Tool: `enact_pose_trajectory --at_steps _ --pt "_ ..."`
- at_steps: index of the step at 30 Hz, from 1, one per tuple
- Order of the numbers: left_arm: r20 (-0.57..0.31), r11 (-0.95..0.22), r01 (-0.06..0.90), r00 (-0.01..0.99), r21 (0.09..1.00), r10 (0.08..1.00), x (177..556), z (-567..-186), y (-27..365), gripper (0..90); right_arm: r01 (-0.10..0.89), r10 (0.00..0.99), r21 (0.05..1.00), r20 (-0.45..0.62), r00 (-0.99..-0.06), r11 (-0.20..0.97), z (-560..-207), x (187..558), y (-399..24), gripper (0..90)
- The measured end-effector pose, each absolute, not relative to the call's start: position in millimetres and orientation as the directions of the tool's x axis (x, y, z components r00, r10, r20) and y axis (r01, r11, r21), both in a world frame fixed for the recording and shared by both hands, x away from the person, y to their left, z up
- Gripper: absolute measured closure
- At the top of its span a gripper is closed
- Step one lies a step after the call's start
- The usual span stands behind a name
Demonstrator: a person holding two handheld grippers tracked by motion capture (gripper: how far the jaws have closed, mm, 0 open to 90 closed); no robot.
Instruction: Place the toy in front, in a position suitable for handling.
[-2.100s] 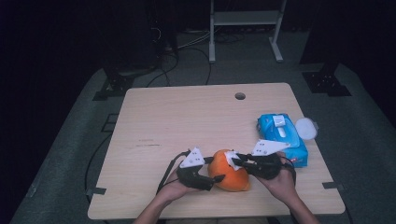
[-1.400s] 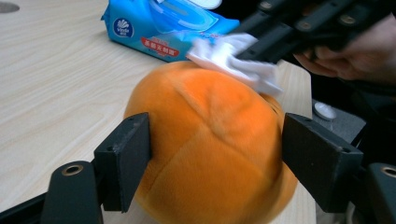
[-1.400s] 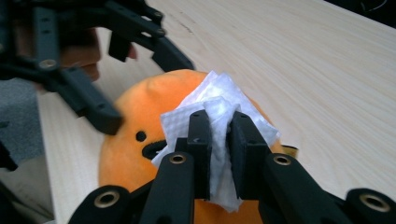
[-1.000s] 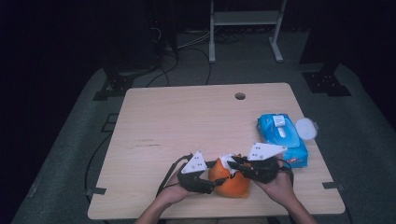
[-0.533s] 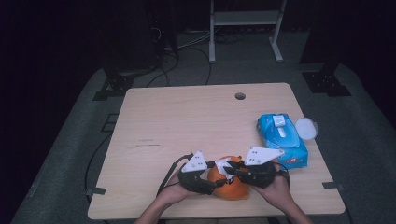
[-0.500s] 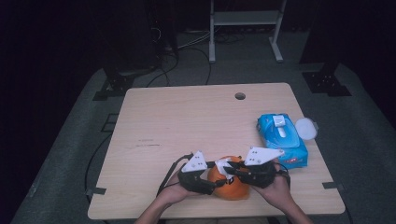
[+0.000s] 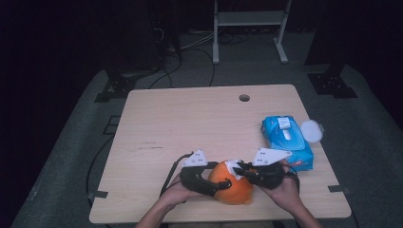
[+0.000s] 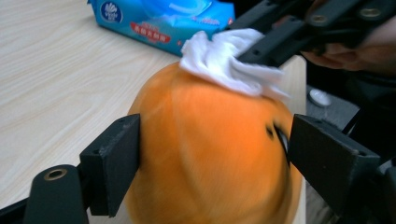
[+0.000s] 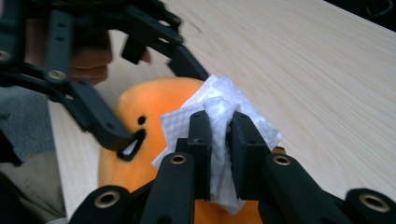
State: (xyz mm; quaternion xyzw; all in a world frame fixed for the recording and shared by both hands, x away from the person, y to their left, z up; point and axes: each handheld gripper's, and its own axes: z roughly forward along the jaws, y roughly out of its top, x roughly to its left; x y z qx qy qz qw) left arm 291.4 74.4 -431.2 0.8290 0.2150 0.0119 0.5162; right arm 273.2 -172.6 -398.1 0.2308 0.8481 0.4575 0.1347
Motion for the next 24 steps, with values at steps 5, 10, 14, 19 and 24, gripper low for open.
enact_pose_trajectory --at_steps 5,10,14,19,24 --pt "-0.19 -0.386 0.33 0.914 0.861 0.357 294 -434 82 29.6 0.268 0.507 0.834 -0.016 -0.862 0.482 -399 276 -174 78.7" --pt "-0.181 -0.402 0.325 0.917 0.856 0.356 296 -437 88 32.8 0.292 0.539 0.821 -0.023 -0.842 0.491 -403 282 -184 78.7" --pt "-0.208 -0.376 0.345 0.909 0.86 0.36 301 -434 88 18.5 0.272 0.532 0.819 -0.047 -0.846 0.504 -404 279 -179 78.8" --pt "-0.253 -0.344 0.375 0.902 0.861 0.349 303 -436 84 15.9 0.235 0.478 0.834 -0.04 -0.877 0.5 -401 272 -166 78.6" --pt "-0.235 -0.363 0.369 0.902 0.856 0.362 302 -440 87 27.1 0.239 0.489 0.826 -0.05 -0.871 0.51 -401 274 -172 78.5"
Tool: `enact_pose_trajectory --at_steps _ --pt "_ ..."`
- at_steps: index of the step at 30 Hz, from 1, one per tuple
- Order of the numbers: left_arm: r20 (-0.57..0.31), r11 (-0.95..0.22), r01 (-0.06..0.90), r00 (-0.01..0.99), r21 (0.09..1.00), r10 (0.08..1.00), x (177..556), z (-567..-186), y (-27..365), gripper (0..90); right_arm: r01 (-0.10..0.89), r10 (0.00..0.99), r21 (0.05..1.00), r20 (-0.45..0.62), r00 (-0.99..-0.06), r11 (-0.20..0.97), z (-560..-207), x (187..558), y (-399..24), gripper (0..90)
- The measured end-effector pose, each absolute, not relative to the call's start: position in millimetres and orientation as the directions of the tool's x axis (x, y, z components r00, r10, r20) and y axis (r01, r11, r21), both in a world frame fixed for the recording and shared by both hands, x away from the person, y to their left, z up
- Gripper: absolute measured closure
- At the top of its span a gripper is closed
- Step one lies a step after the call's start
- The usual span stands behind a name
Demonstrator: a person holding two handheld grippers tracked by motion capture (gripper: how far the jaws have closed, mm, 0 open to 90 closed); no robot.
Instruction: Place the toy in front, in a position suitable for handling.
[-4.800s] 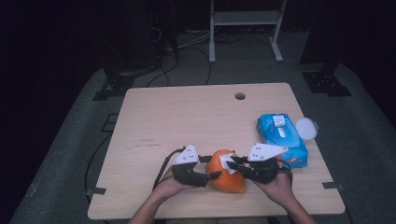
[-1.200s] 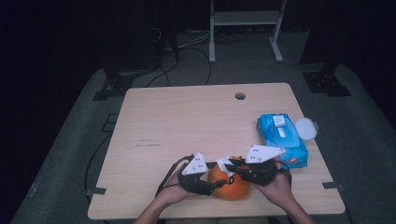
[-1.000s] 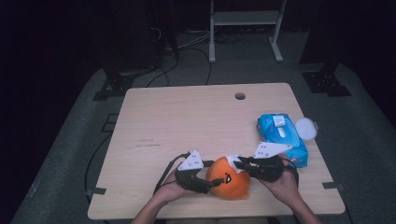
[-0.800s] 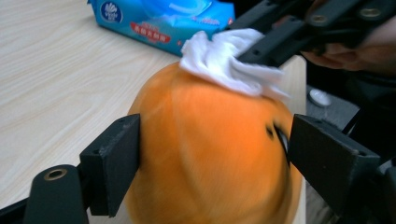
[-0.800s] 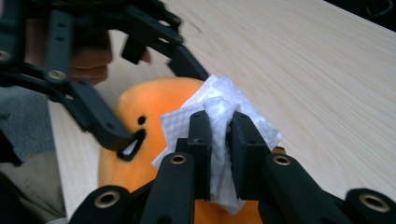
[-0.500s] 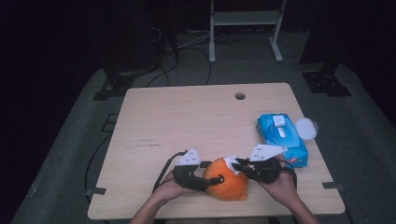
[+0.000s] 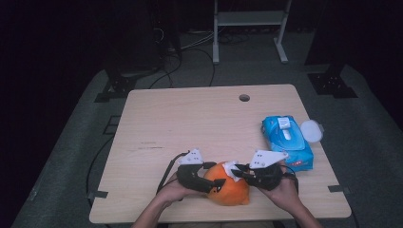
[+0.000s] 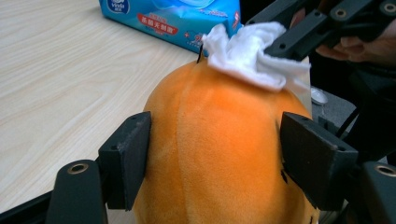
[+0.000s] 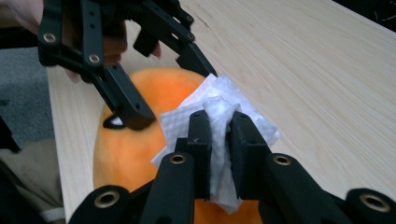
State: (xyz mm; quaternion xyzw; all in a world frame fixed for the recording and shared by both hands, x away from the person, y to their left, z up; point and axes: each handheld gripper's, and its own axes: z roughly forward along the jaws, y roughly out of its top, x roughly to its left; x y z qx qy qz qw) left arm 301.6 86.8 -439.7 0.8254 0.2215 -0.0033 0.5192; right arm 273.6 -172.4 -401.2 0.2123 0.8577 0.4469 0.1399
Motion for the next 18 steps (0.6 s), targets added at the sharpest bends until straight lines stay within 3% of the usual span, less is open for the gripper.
enact_pose_trajectory --at_steps 10,18 --pt "-0.242 -0.361 0.376 0.899 0.854 0.365 303 -443 95 27.0 0.29 0.534 0.813 -0.031 -0.845 0.505 -407 268 -203 78.4" --pt "-0.188 -0.395 0.325 0.918 0.859 0.348 298 -440 93 27.7 0.256 0.47 0.831 -0.008 -0.883 0.494 -401 268 -177 78.2"
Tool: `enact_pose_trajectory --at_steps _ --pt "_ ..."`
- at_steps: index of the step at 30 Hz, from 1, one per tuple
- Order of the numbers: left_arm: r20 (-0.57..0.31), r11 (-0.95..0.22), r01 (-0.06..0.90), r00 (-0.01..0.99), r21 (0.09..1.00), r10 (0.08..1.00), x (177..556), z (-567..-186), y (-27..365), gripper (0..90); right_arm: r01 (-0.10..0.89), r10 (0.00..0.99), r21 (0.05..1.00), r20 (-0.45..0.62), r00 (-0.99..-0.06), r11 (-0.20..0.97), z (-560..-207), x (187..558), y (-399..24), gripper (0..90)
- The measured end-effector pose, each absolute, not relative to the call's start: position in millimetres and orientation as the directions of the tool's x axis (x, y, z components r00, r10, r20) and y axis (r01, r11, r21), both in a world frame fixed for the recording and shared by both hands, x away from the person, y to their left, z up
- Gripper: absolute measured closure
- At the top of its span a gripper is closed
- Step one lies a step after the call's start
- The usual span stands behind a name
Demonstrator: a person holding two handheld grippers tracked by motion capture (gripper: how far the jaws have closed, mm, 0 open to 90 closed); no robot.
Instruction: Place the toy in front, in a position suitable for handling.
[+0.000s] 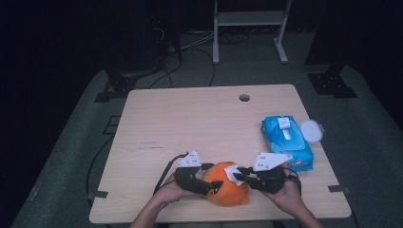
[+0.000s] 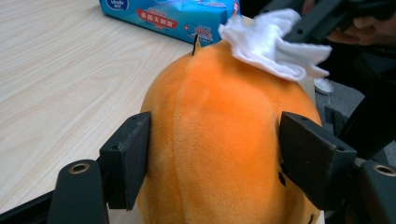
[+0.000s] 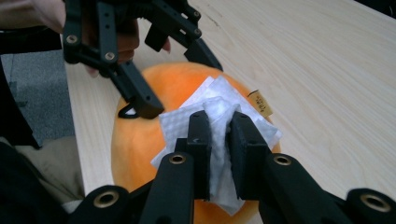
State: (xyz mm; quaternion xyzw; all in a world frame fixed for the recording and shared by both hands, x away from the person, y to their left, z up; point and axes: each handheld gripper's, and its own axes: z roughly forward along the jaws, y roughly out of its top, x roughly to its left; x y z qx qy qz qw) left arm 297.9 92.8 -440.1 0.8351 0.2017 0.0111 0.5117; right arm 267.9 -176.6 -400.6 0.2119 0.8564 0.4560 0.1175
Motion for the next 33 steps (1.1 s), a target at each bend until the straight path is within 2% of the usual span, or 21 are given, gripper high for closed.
enact_pose_trajectory --at_steps 5,6,8,9,10,11,12,15,16,22,27,28,31,33 --pt "-0.187 -0.396 0.318 0.924 0.862 0.333 299 -440 93 28.6 0.287 0.55 0.834 -0.024 -0.835 0.471 -405 280 -193 78.3" --pt "-0.186 -0.398 0.316 0.925 0.861 0.331 299 -440 93 28.1 0.318 0.56 0.836 0.016 -0.829 0.447 -407 283 -199 78.3" --pt "-0.194 -0.397 0.323 0.923 0.859 0.332 300 -439 92 26.7 0.321 0.557 0.834 0.02 -0.83 0.449 -407 282 -200 78.3" --pt "-0.203 -0.394 0.335 0.919 0.856 0.338 301 -438 92 23.3 0.319 0.552 0.833 0.02 -0.834 0.452 -407 280 -198 78.2" --pt "-0.215 -0.393 0.353 0.911 0.849 0.353 303 -437 91 10.5 0.301 0.534 0.838 0.014 -0.845 0.455 -407 276 -194 78.0" --pt "-0.228 -0.39 0.375 0.899 0.841 0.373 306 -437 91 10.5 0.301 0.534 0.838 0.014 -0.845 0.455 -407 276 -194 78.0" --pt "-0.264 -0.363 0.408 0.884 0.837 0.385 310 -438 91 4.9 0.281 0.52 0.841 -0.001 -0.854 0.463 -406 273 -189 78.1" --pt "-0.301 -0.369 0.432 0.882 0.823 0.362 312 -440 91 4.9 0.259 0.506 0.838 -0.023 -0.862 0.479 -406 270 -183 78.0" --pt "-0.343 -0.384 0.451 0.884 0.806 0.317 312 -446 90 8.0 0.249 0.494 0.839 -0.027 -0.869 0.484 -405 268 -180 78.0" --pt "-0.35 -0.387 0.452 0.885 0.804 0.307 314 -448 90 15.3 0.266 0.489 0.839 0.0 -0.872 0.474 -406 272 -181 77.9" --pt "-0.345 -0.388 0.447 0.887 0.806 0.306 314 -448 91 15.3 0.267 0.486 0.84 0.004 -0.874 0.473 -407 274 -179 77.7" --pt "-0.344 -0.385 0.448 0.886 0.807 0.31 314 -448 90 11.8 0.267 0.487 0.84 0.003 -0.873 0.473 -407 274 -179 77.7" --pt "-0.339 -0.389 0.445 0.887 0.807 0.313 314 -449 88 10.4 0.265 0.489 0.839 -0.003 -0.872 0.476 -407 273 -180 77.6" --pt "-0.334 -0.392 0.439 0.891 0.809 0.308 314 -447 88 16.7 0.264 0.489 0.84 -0.002 -0.872 0.474 -406 272 -180 77.6"
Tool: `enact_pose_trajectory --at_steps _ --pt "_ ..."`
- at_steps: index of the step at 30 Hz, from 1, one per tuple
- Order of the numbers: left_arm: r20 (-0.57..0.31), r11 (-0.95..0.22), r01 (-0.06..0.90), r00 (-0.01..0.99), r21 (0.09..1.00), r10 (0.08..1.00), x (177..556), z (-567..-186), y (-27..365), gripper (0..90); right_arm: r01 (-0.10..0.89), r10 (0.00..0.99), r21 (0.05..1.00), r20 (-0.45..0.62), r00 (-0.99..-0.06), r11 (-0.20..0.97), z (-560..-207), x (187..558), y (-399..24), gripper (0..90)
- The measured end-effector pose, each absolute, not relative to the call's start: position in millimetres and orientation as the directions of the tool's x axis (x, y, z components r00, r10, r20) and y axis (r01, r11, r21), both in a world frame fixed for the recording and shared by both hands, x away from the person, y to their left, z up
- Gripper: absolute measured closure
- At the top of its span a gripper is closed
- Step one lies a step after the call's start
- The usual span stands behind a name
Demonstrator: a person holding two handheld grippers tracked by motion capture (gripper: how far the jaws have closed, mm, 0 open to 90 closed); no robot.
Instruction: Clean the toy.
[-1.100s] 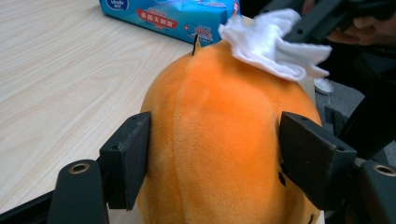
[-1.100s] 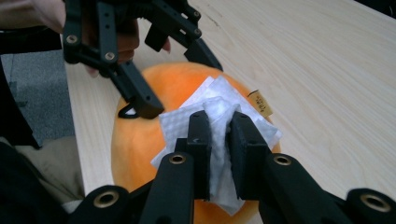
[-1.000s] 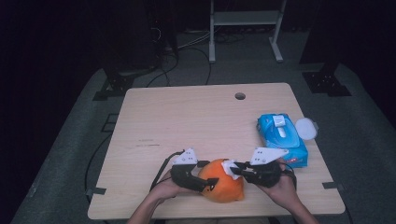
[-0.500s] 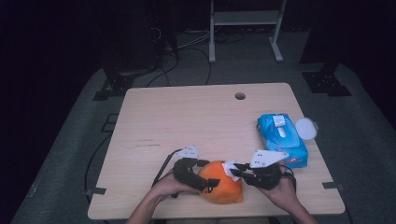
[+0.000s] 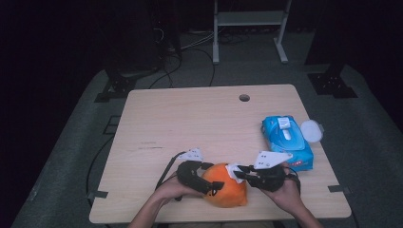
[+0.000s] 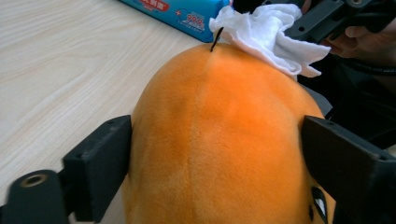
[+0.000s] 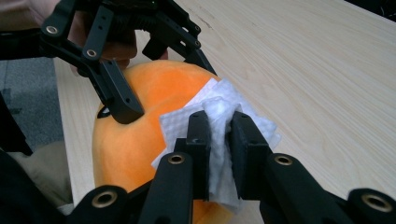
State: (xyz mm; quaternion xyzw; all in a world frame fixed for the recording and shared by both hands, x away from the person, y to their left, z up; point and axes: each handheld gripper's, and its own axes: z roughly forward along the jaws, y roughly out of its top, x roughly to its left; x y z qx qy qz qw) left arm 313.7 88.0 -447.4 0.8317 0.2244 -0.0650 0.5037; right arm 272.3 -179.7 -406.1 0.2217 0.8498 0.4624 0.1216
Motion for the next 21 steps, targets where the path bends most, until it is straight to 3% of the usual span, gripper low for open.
enact_pose_trajectory --at_steps 4,6,8,11,14,18,20,21 --pt "-0.259 -0.369 0.367 0.915 0.854 0.309 308 -439 85 38.3 0.271 0.499 0.846 0.006 -0.867 0.46 -404 273 -181 77.4" --pt "-0.25 -0.33 0.356 0.913 0.874 0.321 306 -437 84 43.1 0.273 0.507 0.849 0.008 -0.862 0.452 -403 273 -182 77.6" --pt "-0.158 -0.315 0.272 0.926 0.909 0.343 305 -430 81 44.6 0.25 0.526 0.868 -0.015 -0.85 0.43 -395 276 -187 78.1" --pt "-0.044 -0.277 0.161 0.921 0.947 0.387 304 -425 78 44.6 0.25 0.542 0.882 -0.006 -0.841 0.398 -388 281 -190 78.3" --pt "0.108 -0.326 0.037 0.904 0.945 0.415 302 -430 77 42.4 0.239 0.549 0.881 -0.028 -0.835 0.408 -385 295 -188 78.5" --pt "0.064 -0.357 0.086 0.92 0.93 0.388 306 -440 83 36.4 0.261 0.545 0.857 -0.027 -0.838 0.444 -400 302 -184 78.8" --pt "0.023 -0.346 0.118 0.926 0.931 0.378 308 -437 87 27.4 0.276 0.537 0.856 -0.002 -0.844 0.437 -404 301 -186 78.9" --pt "-0.054 -0.316 0.192 0.917 0.929 0.396 313 -435 90 17.5 0.271 0.533 0.852 -0.011 -0.846 0.448 -403 296 -186 79.0"
